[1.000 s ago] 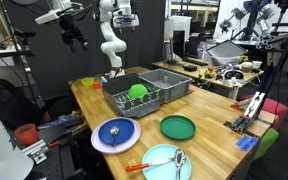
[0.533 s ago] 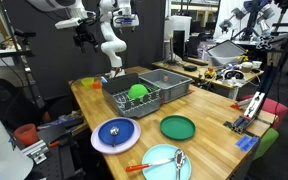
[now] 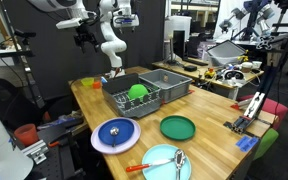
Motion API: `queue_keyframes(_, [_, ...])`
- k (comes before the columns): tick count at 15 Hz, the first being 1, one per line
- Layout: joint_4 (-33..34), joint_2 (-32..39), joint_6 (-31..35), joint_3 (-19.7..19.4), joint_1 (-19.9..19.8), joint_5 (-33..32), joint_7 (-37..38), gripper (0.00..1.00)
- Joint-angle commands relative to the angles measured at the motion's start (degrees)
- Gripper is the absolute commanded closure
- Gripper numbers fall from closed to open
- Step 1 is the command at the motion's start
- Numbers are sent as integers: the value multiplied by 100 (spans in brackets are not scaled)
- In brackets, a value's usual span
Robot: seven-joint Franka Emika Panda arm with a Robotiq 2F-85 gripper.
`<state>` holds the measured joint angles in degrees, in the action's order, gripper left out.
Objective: Remove the blue spoon from the dish rack and put it on the blue plate
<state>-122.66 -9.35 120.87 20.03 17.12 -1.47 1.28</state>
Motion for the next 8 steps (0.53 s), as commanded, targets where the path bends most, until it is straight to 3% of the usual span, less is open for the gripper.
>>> queue_keyframes(1, [20, 12, -18, -34, 41, -11, 12, 0])
queue_keyframes(8, [436, 944, 321, -15, 221, 166, -1419, 0])
